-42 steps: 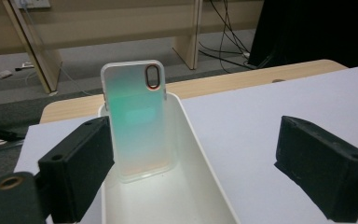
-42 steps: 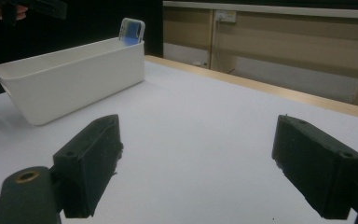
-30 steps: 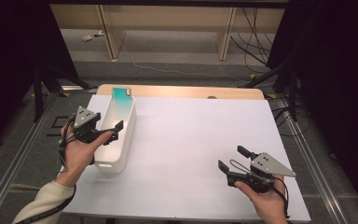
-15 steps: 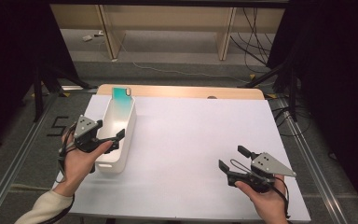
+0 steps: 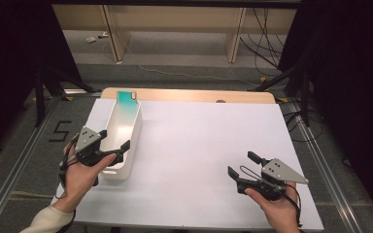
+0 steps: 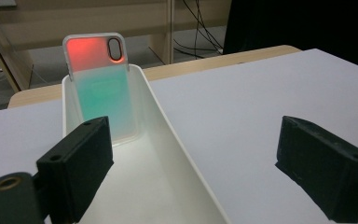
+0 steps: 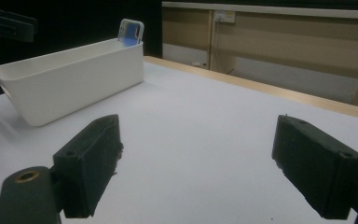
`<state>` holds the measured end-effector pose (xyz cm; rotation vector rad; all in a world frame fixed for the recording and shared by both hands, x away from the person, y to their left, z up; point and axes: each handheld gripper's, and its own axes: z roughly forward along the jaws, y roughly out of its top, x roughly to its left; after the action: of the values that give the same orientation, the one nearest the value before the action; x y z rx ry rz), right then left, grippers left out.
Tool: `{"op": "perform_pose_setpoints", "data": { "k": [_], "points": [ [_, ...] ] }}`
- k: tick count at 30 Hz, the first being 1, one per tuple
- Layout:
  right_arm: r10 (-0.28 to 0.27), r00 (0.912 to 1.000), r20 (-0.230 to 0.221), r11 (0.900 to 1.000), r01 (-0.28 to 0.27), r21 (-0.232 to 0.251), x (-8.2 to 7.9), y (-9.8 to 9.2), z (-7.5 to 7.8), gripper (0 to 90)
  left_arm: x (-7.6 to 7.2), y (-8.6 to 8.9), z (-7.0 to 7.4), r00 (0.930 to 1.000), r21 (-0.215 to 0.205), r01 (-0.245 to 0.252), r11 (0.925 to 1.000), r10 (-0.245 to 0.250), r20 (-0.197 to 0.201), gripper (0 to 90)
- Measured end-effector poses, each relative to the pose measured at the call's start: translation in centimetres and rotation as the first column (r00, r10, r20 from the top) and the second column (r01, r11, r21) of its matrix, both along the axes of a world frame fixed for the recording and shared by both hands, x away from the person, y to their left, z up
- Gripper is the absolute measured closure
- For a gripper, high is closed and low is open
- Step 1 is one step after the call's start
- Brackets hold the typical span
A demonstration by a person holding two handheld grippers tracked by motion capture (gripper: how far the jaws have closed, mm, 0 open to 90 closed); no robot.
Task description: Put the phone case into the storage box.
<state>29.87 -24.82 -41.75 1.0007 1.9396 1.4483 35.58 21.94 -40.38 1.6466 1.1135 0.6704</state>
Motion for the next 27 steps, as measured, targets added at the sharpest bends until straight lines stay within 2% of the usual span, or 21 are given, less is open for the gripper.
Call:
{"op": "perform_pose_setpoints", "data": {
  "k": [1,2,4,7,8,9,10,11,12,15,17,27],
  "points": [
    [-0.008,0.9997,0.024,1.0,0.007,0.019,0.12,0.16,-0.13,16.7,-0.07,0.05,-0.07,1.0,0.003,0.005,1.0,-0.005,-0.001,10.2],
    [-0.004,0.9997,0.026,1.0,0.003,0.02,0.14,0.14,-0.12,16.7,-0.14,0.05,-0.13,1.0,-0.001,0.003,1.0,-0.003,-0.002,10.2],
    [0.0,0.9997,0.024,1.0,0.0,0.025,0.18,0.15,-0.16,16.7,-0.32,0.07,-0.2,1.0,0.004,0.004,1.0,-0.004,0.001,10.2],
    [-0.001,1.0,0.0,1.0,0.001,-0.001,0.0,-0.01,0.0,16.7,-0.54,0.07,-0.29,1.0,0.004,0.008,1.0,-0.008,0.004,10.1],
    [-0.008,0.9996,0.025,1.0,0.007,0.017,0.14,0.14,-0.14,16.7,-0.59,0.07,-0.31,0.9999,0.001,0.009,1.0,-0.009,0.008,10.1],
    [-0.008,0.9996,0.026,1.0,0.007,0.017,0.15,0.14,-0.14,16.7,-0.64,0.1,-0.32,0.9999,0.004,0.011,0.9999,-0.011,0.009,10.1],
    [-0.001,1.0,-0.001,1.0,0.001,-0.001,0.01,-0.01,-0.01,16.7,-0.67,0.09,-0.34,0.9999,0.002,0.012,0.9999,-0.012,0.008,10.1],
    [0.004,0.9998,0.021,0.999,-0.004,0.035,0.21,0.24,-0.25,16.7,-0.72,0.09,-0.37,0.9999,-0.002,0.01,0.9999,-0.01,0.005,10.1],
    [0.004,0.9999,0.013,1.0,-0.004,0.014,0.13,0.1,-0.16,16.7,-0.77,0.14,-0.39,0.9999,0.002,0.011,0.9999,-0.011,0.005,10.1],
    [0.004,0.9997,0.026,0.999,-0.005,0.035,0.21,0.28,-0.25,16.7,-0.92,0.24,-0.49,0.9999,0.005,0.013,0.9999,-0.013,0.005,10.1],
    [0.0,0.9998,0.018,1.0,-0.001,0.014,0.15,0.13,-0.16,16.7,-0.99,0.2,-0.54,0.9999,0.001,0.01,0.9999,-0.01,0.004,10.1],
    [0.006,0.9998,0.021,1.0,-0.006,0.028,0.18,0.18,-0.25,16.6,-1.05,-0.29,-0.96,0.9996,0.005,0.025,0.9997,-0.025,0.01,10.1]
  ]
}}
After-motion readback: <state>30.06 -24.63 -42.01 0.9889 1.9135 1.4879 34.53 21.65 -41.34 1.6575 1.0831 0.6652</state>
